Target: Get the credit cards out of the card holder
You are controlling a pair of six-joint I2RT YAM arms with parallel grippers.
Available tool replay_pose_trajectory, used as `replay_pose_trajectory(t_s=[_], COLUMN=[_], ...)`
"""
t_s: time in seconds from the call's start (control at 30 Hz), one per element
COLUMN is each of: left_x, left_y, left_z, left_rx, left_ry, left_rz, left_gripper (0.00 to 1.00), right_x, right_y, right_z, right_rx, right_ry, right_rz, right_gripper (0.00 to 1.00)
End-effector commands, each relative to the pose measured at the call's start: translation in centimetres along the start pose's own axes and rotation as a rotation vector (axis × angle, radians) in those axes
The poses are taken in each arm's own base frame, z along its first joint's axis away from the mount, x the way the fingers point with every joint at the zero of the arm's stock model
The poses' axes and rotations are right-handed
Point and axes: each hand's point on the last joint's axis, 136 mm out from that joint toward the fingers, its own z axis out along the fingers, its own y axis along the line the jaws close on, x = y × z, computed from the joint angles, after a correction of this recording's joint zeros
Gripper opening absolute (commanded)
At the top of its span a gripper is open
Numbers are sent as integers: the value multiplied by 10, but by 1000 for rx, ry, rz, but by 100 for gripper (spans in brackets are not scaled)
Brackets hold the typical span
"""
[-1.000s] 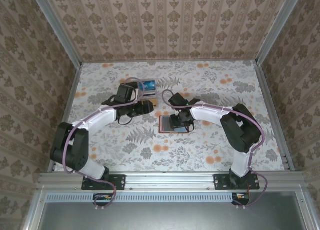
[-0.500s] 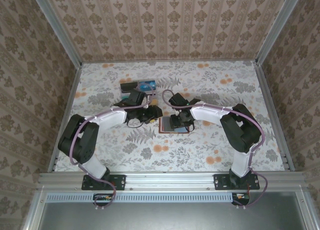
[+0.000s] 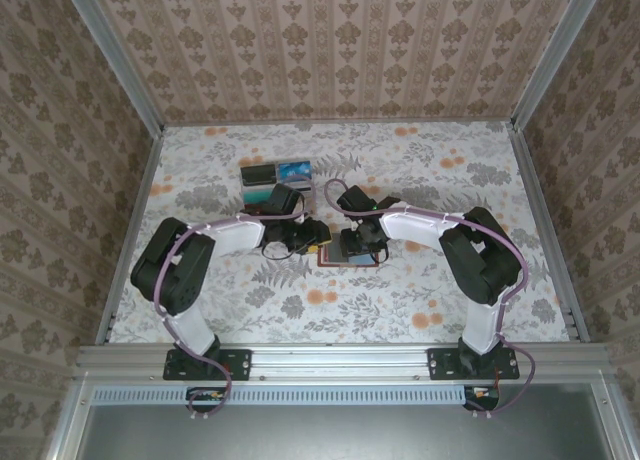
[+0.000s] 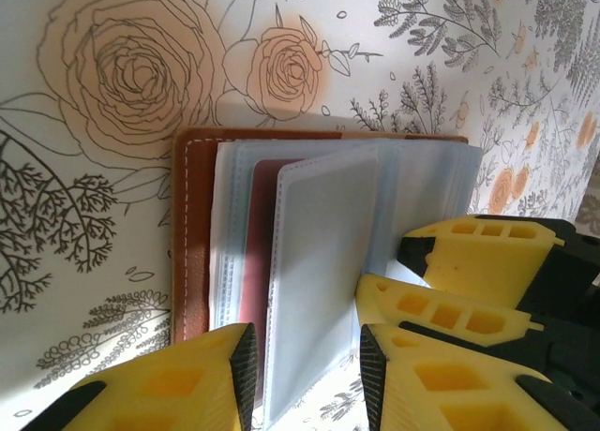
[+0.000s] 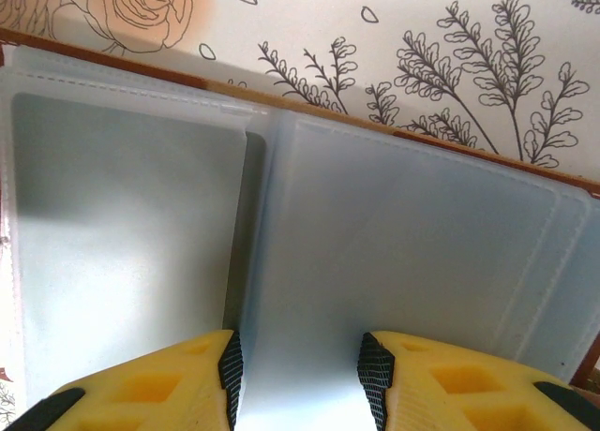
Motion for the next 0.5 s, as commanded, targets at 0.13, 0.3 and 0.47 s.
replay_pose_trajectory(t_s=[0.13, 0.3, 0.47], left_x=[2, 2, 1], left_y=[3, 1, -1], left_z=[11, 13, 8], left_rx=[-9, 3, -6], left_ry=[23, 30, 22], left_rz=[-8, 1, 25], left_gripper=[35, 33, 31], right_x=[52, 52, 53], right_y=[-32, -32, -32], right_z=[41, 41, 42], right_rx=[110, 106, 105], right_ry=[184, 186, 189], right_rz=[22, 23, 24], right_gripper=[44, 44, 43])
